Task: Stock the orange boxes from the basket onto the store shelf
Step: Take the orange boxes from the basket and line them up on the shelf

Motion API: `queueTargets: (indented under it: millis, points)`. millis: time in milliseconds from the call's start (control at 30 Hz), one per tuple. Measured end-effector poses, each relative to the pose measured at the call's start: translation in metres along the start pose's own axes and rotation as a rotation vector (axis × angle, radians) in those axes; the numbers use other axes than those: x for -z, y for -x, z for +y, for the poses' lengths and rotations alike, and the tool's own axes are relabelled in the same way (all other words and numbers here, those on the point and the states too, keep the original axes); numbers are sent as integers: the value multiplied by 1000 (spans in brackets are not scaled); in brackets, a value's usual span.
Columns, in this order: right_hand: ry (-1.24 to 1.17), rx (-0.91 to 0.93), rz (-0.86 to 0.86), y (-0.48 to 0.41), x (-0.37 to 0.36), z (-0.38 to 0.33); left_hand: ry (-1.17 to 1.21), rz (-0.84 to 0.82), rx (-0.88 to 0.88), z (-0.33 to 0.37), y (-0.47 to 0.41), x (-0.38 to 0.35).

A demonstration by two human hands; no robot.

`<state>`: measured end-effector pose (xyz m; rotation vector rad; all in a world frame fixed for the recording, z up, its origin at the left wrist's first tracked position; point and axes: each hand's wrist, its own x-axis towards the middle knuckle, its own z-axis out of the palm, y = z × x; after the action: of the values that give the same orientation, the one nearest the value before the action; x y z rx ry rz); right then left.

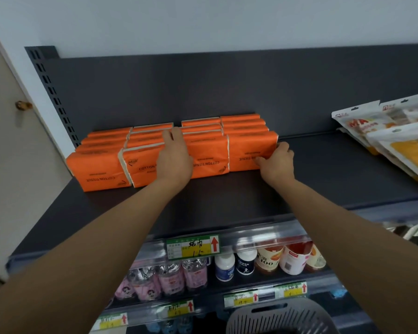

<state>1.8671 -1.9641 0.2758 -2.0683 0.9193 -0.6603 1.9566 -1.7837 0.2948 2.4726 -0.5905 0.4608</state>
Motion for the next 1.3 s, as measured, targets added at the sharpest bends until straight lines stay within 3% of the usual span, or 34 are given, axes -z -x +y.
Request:
queueTargets:
  millis: [267,467,767,967,1100,1300]
  points:
    - [-2,9,-30,16,18,9,65,-32,-72,0,16,11]
    - [3,137,-42,47,38,9,69,-4,-94,18,47,33]
    - [-67,271,-81,128,69,26,149,-191,-274,64,150,39]
    - [-121,202,-129,180,86,69,168,-393,-358,78,210,11]
    - [10,117,-179,203,88,108,162,-638,-379,79,232,-17]
    - [160,-174,-321,230,68,171,117,-991,-347,53,262,-68]
